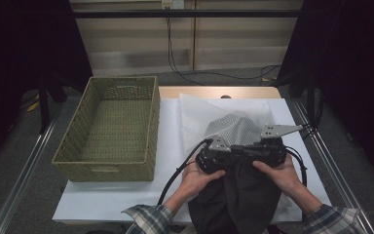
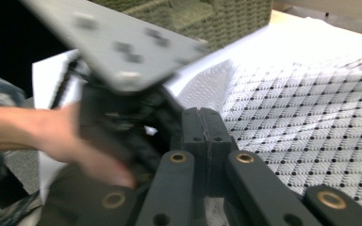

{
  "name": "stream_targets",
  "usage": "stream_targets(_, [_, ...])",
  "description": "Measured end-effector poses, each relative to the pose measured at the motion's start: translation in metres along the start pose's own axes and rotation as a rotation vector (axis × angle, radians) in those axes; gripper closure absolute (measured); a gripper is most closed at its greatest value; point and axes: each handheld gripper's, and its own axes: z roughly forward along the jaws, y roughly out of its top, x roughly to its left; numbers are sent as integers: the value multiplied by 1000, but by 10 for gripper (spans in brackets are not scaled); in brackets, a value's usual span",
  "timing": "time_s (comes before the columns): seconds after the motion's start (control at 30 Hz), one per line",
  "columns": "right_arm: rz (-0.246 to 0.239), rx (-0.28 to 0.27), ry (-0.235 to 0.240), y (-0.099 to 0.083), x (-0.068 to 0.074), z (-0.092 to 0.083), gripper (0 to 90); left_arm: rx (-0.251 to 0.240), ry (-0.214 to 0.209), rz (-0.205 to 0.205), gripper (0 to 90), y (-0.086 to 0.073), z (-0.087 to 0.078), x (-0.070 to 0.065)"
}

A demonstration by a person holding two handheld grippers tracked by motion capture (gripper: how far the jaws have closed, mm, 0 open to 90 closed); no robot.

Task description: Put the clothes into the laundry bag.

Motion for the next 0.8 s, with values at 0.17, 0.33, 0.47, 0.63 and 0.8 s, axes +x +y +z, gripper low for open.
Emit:
stream_targets(0.17, [2, -23, 1, 2, 3, -13, 900, -36, 84, 11, 829, 21, -7, 10])
stream_targets(0.33, [15, -29, -23, 1, 0, -19, 900, -87, 151, 0, 831, 31, -8, 27])
stream_targets(0.47, [38, 17, -44, -12, -9, -13, 900, -3, 156, -27, 828, 10, 13, 39])
stream_targets(0.63, [50, 76, -57, -31, -17, -6, 900, -49, 172, -62, 796, -4, 11, 35])
stream_targets(0.8, [55, 73, -63, -33, -21, -6, 900, -18, 111, -44, 658, -1, -8, 27])
